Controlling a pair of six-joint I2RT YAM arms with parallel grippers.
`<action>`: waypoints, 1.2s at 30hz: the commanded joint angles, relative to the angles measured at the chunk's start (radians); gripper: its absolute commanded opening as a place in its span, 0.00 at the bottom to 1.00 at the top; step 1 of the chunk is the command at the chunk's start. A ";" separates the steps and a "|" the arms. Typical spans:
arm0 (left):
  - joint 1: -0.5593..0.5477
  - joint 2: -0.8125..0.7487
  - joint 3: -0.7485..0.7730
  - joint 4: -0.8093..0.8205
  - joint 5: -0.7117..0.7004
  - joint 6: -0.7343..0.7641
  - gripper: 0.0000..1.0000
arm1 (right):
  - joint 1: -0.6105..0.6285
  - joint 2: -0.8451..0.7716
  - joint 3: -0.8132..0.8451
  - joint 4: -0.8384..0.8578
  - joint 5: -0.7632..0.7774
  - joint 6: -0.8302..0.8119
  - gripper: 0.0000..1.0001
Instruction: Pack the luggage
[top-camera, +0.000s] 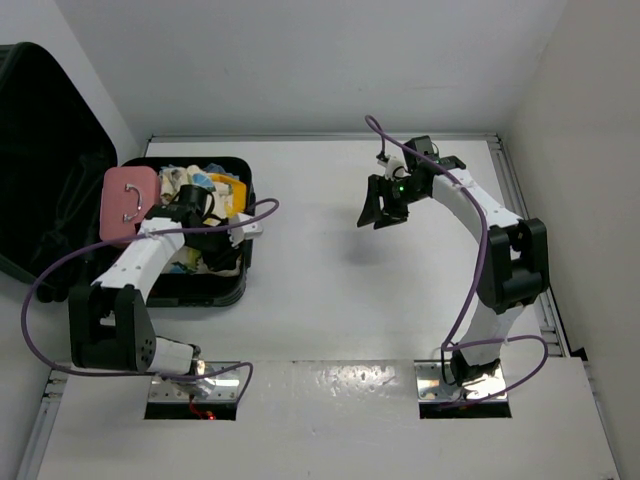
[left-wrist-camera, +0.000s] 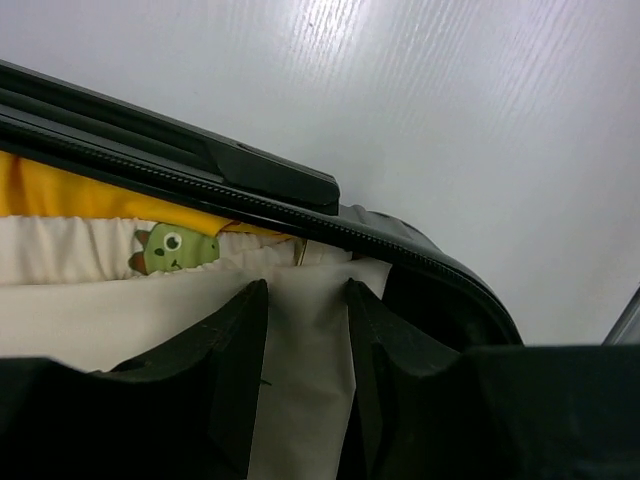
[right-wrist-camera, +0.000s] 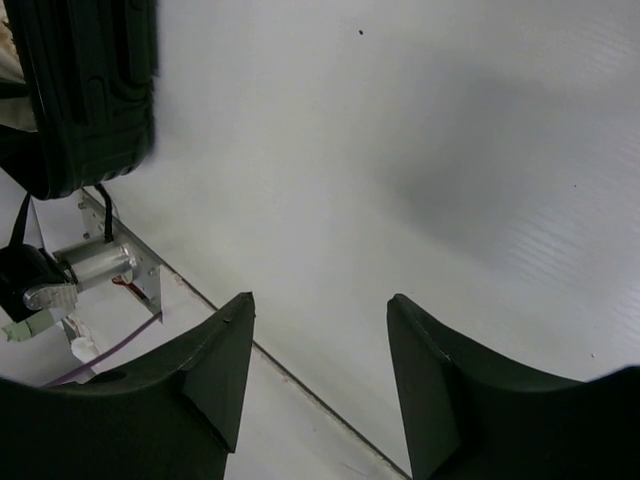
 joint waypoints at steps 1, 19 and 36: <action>0.011 0.033 -0.049 0.050 -0.048 0.022 0.43 | 0.008 -0.024 0.023 -0.001 -0.002 -0.033 0.56; -0.026 -0.071 0.579 0.047 -0.069 -0.408 0.77 | 0.016 -0.044 0.047 -0.013 -0.020 -0.042 0.56; 0.127 -0.040 0.552 0.810 -1.427 0.023 0.82 | 0.056 -0.027 0.064 0.027 -0.047 -0.010 0.56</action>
